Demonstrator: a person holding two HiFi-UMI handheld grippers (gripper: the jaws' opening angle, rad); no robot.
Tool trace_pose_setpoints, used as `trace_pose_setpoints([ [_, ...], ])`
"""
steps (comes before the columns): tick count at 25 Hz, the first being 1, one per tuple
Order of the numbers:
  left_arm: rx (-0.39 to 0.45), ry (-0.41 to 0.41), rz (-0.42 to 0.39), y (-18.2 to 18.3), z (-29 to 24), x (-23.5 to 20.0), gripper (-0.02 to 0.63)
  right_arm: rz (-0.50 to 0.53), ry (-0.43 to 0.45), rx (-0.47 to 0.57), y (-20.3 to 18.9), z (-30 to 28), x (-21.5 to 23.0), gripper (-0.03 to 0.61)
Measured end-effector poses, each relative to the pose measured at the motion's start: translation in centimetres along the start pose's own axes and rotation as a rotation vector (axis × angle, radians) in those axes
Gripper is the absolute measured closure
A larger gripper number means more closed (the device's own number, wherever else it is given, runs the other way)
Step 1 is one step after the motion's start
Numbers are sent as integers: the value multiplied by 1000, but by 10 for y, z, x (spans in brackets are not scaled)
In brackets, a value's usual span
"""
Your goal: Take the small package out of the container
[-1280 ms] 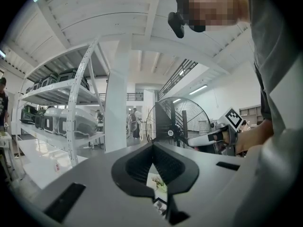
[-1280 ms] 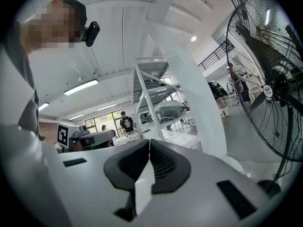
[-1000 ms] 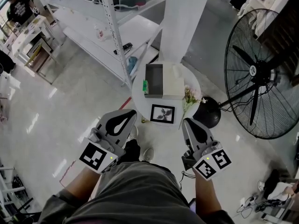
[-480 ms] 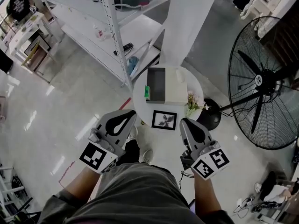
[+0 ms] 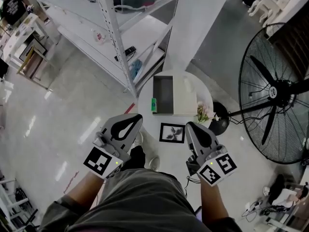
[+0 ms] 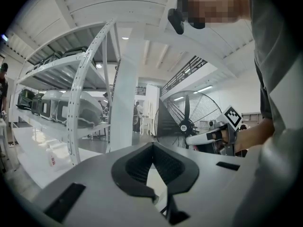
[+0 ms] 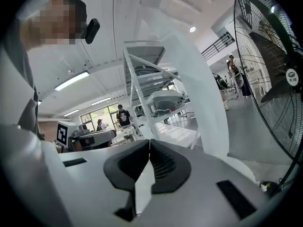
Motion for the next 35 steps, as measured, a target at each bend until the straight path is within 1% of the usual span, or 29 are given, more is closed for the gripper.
trace_pose_setpoints([
  [2, -41, -14, 38, -7, -3, -13, 600, -1, -8, -2, 3, -14, 0, 557],
  [5, -26, -35, 24, -4, -10, -35, 600, -3, -23, -5, 6, -33, 0, 557],
  [9, -51, -59, 61, -7, -15, -60, 600, -4, -46, -8, 12, -57, -2, 557],
  [19, -63, -128, 85, -20, -26, -123, 600, -11, -119, -18, 17, -114, -6, 557],
  [28, -90, -168, 127, -43, -44, -148, 600, -14, -152, -61, 9, -144, 5, 557],
  [32, -109, -165, 150, -61, -57, -153, 600, -10, -154, -83, 5, -157, 18, 557],
  [35, -122, -144, 172, -77, -67, -152, 600, -6, -149, -97, 0, -165, 32, 557],
])
Point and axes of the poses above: the fingertips, and each gripper's own axes: z backward along the fingers, x to its right, y out of its top, the point moved 1 cm from there along z, backward along the fingers, and after that the axes turned 14 degrees about -y, right-handed, at the moved point
